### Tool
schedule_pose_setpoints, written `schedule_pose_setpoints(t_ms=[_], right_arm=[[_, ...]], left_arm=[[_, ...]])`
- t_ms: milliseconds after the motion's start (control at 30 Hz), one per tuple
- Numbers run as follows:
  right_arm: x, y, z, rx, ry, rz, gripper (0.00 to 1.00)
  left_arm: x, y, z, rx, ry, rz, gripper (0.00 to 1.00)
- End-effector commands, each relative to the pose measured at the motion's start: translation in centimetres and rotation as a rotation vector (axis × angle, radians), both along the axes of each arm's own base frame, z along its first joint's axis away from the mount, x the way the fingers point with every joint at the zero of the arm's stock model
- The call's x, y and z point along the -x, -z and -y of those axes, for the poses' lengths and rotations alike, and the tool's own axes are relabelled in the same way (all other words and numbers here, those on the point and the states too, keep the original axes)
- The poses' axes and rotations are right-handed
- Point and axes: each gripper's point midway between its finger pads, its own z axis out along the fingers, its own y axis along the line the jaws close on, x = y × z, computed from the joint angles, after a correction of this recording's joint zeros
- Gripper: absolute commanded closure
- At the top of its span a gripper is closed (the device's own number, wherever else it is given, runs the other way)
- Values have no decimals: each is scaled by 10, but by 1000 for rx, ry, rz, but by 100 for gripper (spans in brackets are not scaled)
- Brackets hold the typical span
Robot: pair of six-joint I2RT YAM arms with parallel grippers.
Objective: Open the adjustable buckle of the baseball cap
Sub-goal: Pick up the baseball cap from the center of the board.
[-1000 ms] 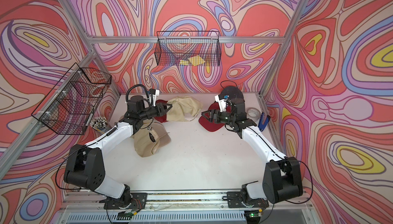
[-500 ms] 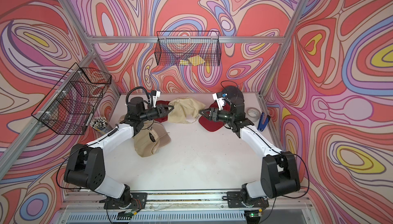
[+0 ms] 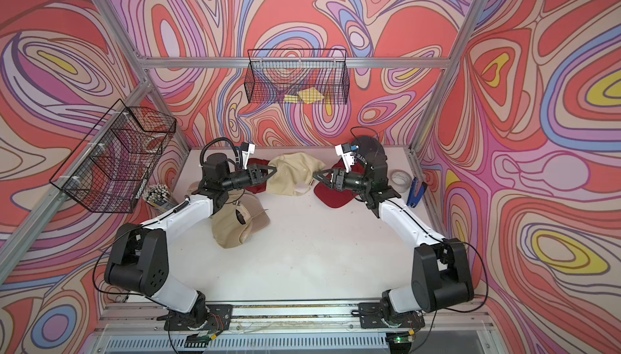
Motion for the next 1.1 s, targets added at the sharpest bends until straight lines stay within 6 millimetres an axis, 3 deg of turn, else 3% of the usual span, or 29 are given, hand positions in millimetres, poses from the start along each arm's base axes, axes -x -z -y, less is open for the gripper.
schedule_pose_setpoints(t_ms=[0,233,300,600,700,867,1067], right_arm=[[-3,5,0,-9,10,-7,36],[-6,13,-2,-7,39,-61,25],[-6,12,-1,-9,51,-60,26],[4,-15,-2,-23,19,18,77],[7,-24,-2,-10,9,57,86],[7,-39,-1,12,10,102,96],[-5,-48,-2,42,14,120,100]], left_arm=[[2,-16,7,29,38,61,100],[3,-24,7,58,43,89,100],[3,-25,7,62,45,93,100],[2,-15,6,33,30,74,100],[0,-9,4,-7,11,84,99],[0,-3,-5,-155,-20,116,69],[1,2,-8,-255,0,151,58]])
